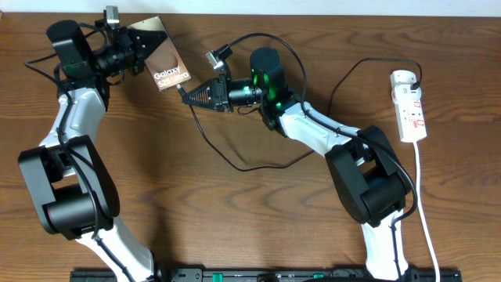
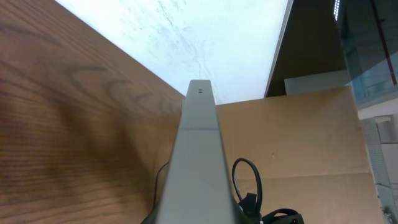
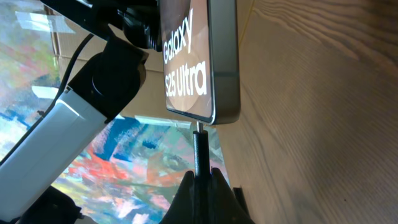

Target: Plug charger to phone and switch on socket

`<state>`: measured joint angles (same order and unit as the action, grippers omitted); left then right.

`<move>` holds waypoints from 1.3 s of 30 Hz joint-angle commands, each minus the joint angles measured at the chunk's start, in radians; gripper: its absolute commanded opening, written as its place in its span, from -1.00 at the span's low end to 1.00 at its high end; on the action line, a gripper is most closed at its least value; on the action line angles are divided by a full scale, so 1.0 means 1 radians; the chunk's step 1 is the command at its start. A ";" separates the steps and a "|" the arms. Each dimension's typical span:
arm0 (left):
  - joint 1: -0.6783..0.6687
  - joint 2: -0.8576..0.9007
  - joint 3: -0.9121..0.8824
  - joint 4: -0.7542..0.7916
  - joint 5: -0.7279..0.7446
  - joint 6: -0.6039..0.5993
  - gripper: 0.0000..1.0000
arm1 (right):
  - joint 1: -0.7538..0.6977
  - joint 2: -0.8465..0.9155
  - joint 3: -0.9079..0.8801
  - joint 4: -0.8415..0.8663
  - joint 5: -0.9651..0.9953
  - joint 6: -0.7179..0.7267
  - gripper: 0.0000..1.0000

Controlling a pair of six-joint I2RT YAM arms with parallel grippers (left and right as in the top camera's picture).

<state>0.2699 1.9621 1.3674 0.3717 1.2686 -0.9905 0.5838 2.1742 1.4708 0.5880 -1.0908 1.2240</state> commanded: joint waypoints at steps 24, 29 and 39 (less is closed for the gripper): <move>-0.008 -0.003 0.009 0.012 -0.003 -0.029 -0.86 | -0.006 0.003 0.005 0.023 -0.004 0.008 -0.98; -0.008 -0.003 0.009 0.012 -0.005 -0.029 -0.86 | -0.006 0.003 0.005 0.023 -0.004 0.006 -0.98; -0.008 -0.003 0.009 0.013 0.002 -0.025 -0.86 | -0.006 0.003 0.005 0.022 0.000 0.006 -0.98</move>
<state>0.2665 1.9621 1.3674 0.3717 1.2514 -1.0023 0.5838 2.1742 1.4708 0.6094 -1.0916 1.2304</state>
